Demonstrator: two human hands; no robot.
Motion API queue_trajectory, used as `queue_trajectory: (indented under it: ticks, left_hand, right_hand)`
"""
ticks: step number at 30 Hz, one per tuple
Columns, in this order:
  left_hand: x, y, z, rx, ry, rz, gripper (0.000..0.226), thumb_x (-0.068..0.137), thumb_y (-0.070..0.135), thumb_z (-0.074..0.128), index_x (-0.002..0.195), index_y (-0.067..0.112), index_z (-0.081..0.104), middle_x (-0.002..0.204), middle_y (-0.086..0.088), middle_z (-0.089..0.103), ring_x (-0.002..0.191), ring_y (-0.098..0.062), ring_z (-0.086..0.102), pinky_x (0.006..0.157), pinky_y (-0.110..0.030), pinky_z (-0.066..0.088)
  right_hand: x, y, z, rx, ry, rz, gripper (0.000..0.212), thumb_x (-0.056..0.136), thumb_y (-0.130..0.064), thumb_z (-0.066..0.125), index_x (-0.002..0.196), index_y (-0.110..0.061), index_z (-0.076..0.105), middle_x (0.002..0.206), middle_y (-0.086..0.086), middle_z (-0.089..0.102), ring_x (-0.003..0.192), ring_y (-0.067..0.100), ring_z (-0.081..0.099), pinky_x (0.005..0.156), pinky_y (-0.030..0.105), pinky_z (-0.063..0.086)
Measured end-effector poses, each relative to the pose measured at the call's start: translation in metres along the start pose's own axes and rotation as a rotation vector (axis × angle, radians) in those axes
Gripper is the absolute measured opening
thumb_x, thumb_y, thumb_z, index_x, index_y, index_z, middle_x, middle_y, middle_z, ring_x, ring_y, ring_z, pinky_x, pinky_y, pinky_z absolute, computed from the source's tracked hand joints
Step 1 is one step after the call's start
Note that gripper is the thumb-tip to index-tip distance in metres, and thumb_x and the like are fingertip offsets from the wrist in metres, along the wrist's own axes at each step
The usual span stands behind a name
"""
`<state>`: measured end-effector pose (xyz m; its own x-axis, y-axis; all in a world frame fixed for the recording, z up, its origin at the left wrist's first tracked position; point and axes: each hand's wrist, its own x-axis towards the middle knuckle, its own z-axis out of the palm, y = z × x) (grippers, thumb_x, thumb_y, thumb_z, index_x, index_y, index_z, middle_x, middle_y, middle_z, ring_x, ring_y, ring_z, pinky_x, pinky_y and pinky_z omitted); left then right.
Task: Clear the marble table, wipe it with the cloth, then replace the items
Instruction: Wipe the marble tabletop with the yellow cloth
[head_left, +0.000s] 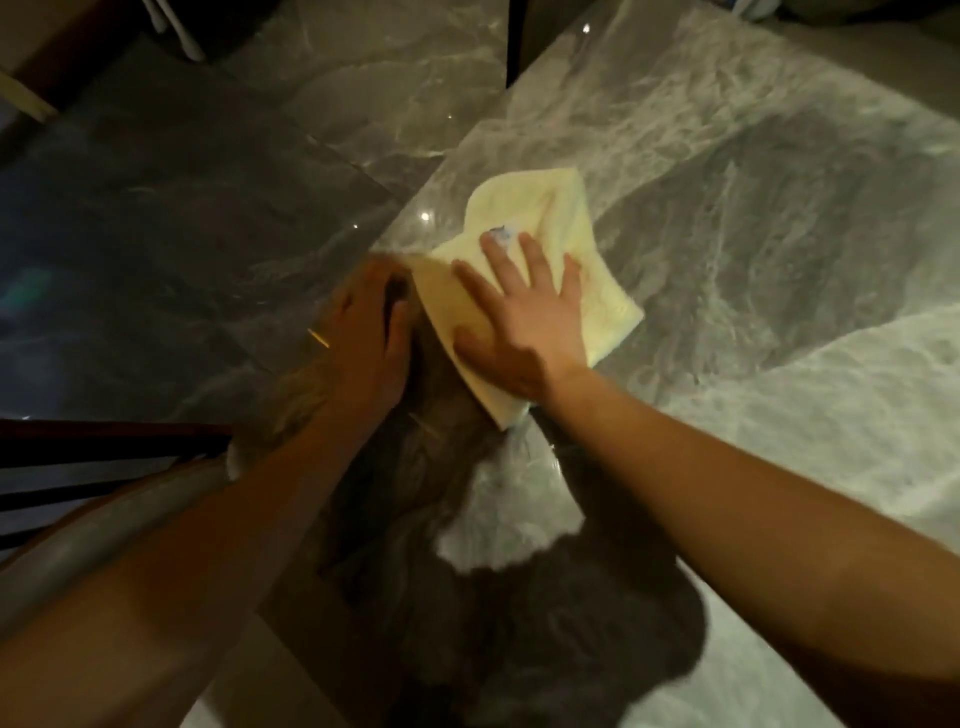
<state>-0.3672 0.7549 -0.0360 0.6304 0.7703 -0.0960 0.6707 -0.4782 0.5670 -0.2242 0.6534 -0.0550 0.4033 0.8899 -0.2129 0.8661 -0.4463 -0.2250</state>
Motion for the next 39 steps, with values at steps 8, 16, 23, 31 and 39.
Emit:
queue_trajectory:
  ticks: [8, 16, 23, 31, 39]
  left_hand:
    - [-0.138, 0.056, 0.036, -0.282, -0.018, -0.033, 0.049, 0.093, 0.038, 0.032, 0.133, 0.015, 0.048, 0.129, 0.000, 0.055, 0.119, -0.017, 0.052, 0.104, -0.016, 0.036]
    - [-0.188, 0.056, 0.082, 0.317, -0.065, 0.114, 0.065, 0.084, 0.064, 0.035, 0.141, 0.033, 0.036, 0.152, -0.001, 0.035, 0.143, -0.026, 0.027, 0.111, -0.057, 0.012]
    - [-0.176, 0.039, 0.081, 0.385, -0.091, 0.093, 0.074, 0.078, 0.071, 0.038, 0.144, 0.043, 0.021, 0.160, 0.006, 0.013, 0.148, -0.023, 0.006, 0.108, -0.066, 0.007]
    - [-0.096, -0.030, 0.037, 0.604, 0.076, 0.070, 0.063, 0.090, 0.068, 0.029, 0.145, 0.036, 0.025, 0.156, 0.000, 0.027, 0.144, -0.025, 0.023, 0.113, -0.059, 0.015]
    - [-0.071, -0.033, 0.013, 0.473, -0.033, 0.081, 0.079, 0.079, 0.073, 0.022, 0.143, 0.027, 0.033, 0.157, -0.003, 0.024, 0.144, -0.030, 0.019, 0.110, -0.066, 0.014]
  right_hand:
    - [-0.156, -0.071, 0.044, 0.093, 0.085, -0.019, 0.057, 0.092, -0.038, 0.049, 0.143, -0.018, 0.035, 0.145, 0.012, 0.041, 0.134, 0.029, 0.032, 0.110, 0.055, 0.025]
    - [-0.233, 0.034, -0.001, 0.576, 0.167, -0.027, 0.041, 0.090, -0.031, 0.040, 0.121, -0.017, 0.064, 0.136, 0.001, 0.054, 0.127, 0.016, 0.048, 0.106, 0.029, 0.037]
    - [-0.236, 0.105, 0.033, 0.086, 0.139, 0.111, 0.051, 0.097, -0.035, 0.029, 0.147, -0.025, 0.032, 0.158, 0.004, 0.022, 0.147, 0.023, 0.013, 0.117, 0.047, 0.012]
    - [-0.236, 0.103, 0.033, -0.016, 0.029, 0.107, 0.059, 0.096, -0.045, 0.021, 0.152, -0.030, 0.013, 0.162, 0.002, 0.005, 0.149, 0.022, -0.001, 0.118, 0.048, 0.004]
    - [-0.237, 0.104, 0.039, -0.106, 0.017, 0.113, 0.064, 0.095, -0.055, 0.018, 0.153, -0.032, 0.004, 0.162, 0.001, -0.004, 0.148, 0.022, -0.008, 0.117, 0.052, 0.000]
